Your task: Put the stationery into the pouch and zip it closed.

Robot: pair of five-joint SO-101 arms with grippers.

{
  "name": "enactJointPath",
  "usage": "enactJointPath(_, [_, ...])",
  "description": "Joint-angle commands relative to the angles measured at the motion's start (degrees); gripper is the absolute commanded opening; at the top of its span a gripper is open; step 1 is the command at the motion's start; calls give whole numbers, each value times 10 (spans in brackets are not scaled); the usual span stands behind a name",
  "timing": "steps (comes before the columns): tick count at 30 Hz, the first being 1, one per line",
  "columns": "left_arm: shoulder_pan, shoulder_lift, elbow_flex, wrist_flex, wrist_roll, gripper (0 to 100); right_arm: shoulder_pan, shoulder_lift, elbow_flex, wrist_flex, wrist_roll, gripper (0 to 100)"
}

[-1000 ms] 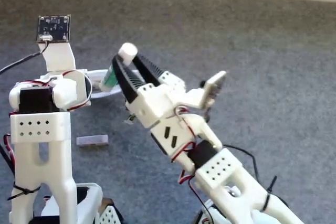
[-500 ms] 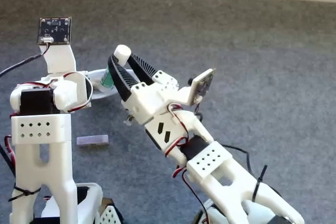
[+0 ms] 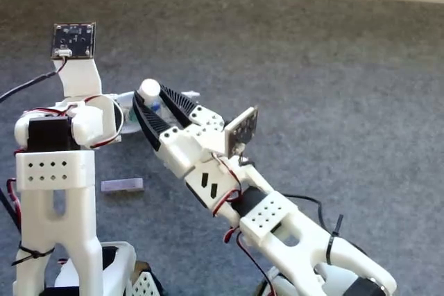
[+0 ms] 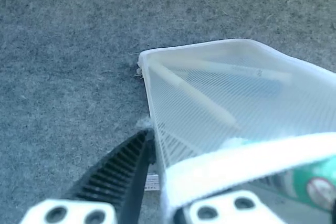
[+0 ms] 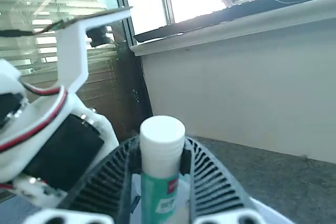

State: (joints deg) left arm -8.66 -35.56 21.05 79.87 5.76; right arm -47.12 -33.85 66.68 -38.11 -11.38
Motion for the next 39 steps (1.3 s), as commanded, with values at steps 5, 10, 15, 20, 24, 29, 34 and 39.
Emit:
enactJointPath(5, [8, -15, -3, -6, -4, 11, -5, -32, 40, 2, 5, 143])
enactJointPath(10, [8, -15, -3, -6, -4, 11, -3, -33, 47, 2, 5, 159])
enactJointPath(15, [8, -15, -3, -6, -4, 11, -2, -33, 47, 2, 5, 159])
enactJointPath(20, [8, -13, -3, -6, -4, 11, -2, -62, 65, 1, 5, 159])
enactJointPath(24, [8, -13, -3, -7, -4, 11, -3, -131, 94, 15, 5, 159])
enactJointPath(29, [2, -14, -3, -8, -2, 11, -2, -210, 98, 152, 4, 159])
enactJointPath(34, [-49, -15, -2, -26, 1, 11, -4, -302, 101, 271, 4, 159])
enactJointPath(39, [-95, -15, -8, -31, 27, 11, -5, -377, 97, 412, 4, 159])
